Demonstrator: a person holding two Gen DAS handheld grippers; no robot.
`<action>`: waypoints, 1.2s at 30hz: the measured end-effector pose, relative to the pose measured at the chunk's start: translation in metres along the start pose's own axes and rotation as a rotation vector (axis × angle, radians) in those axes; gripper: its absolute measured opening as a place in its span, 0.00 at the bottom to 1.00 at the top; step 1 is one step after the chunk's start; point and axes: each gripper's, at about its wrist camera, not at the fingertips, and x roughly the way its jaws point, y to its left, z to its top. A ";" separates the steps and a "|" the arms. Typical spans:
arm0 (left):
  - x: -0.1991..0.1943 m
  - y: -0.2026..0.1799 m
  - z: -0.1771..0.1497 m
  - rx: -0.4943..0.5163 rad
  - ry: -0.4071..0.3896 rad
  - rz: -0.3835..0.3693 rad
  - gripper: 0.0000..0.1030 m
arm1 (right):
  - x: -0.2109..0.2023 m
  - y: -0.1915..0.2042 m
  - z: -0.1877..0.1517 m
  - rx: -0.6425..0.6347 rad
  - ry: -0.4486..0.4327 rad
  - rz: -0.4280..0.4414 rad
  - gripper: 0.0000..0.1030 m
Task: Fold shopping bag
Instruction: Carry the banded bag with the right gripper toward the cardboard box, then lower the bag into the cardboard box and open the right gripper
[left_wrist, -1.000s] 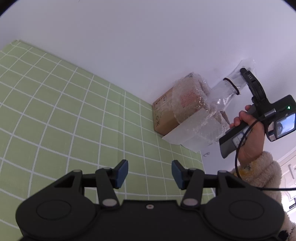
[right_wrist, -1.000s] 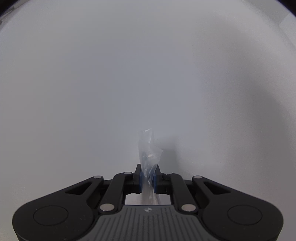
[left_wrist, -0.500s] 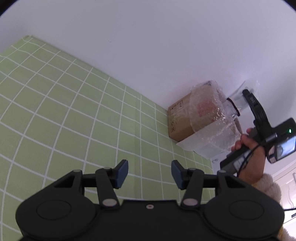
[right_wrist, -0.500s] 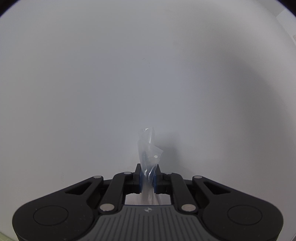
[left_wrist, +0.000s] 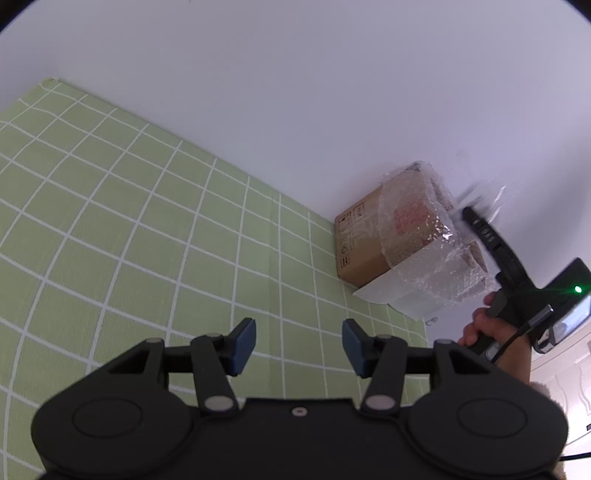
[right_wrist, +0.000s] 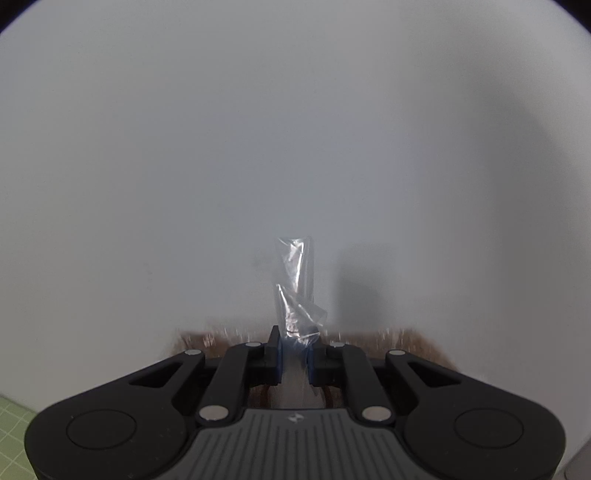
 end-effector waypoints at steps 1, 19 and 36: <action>0.000 0.000 0.000 0.003 0.001 0.003 0.51 | -0.001 0.001 0.003 0.003 0.026 0.006 0.14; -0.038 -0.015 0.000 0.093 -0.181 0.059 0.99 | 0.059 -0.022 -0.003 0.006 0.194 0.121 0.92; -0.113 -0.055 -0.028 0.306 -0.258 0.233 1.00 | -0.056 -0.001 -0.015 -0.029 0.233 0.091 1.00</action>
